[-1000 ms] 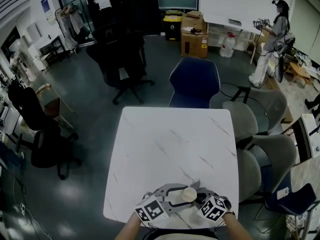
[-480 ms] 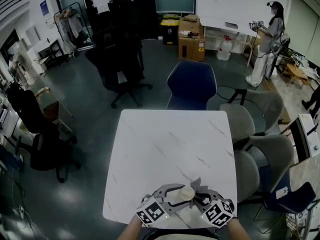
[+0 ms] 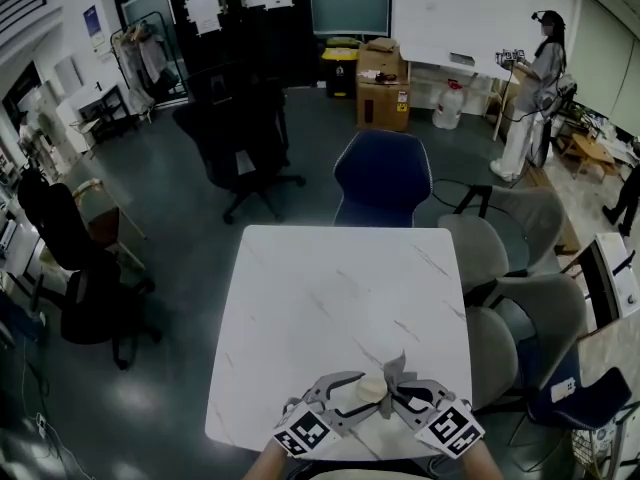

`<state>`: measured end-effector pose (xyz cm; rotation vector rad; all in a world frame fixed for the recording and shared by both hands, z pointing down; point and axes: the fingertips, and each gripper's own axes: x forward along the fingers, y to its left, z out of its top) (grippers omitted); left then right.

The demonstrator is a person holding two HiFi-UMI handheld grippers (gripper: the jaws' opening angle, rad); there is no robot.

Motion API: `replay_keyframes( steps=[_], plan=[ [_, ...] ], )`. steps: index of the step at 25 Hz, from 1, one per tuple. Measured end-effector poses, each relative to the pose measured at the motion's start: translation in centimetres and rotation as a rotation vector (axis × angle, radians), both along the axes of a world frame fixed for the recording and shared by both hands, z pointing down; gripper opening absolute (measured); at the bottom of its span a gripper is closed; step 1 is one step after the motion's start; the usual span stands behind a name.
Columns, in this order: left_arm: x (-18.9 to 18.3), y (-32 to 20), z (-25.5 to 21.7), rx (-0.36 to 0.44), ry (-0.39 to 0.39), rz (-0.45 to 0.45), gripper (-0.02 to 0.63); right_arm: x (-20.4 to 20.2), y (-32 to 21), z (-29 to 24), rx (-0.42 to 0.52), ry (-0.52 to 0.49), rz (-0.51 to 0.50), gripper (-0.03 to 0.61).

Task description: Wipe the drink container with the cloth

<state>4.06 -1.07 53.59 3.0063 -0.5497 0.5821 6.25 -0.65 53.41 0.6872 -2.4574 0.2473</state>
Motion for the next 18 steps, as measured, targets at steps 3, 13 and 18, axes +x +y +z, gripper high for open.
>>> replay_keyframes(
  steps=[3, 13, 18],
  plan=[
    [-0.3, 0.0, -0.8, -0.003, 0.032, -0.037, 0.268, 0.3, -0.3, -1.3, 0.020, -0.023, 0.011, 0.048],
    [-2.7, -0.8, -5.2, -0.029, 0.202, -0.224, 0.268, 1.9, -2.9, -3.9, 0.097, -0.112, 0.165, 0.048],
    [-4.1, -1.9, -7.3, -0.003, 0.247, -0.312, 0.259, 1.9, -4.1, -6.0, 0.156, -0.188, 0.264, 0.048]
  ],
)
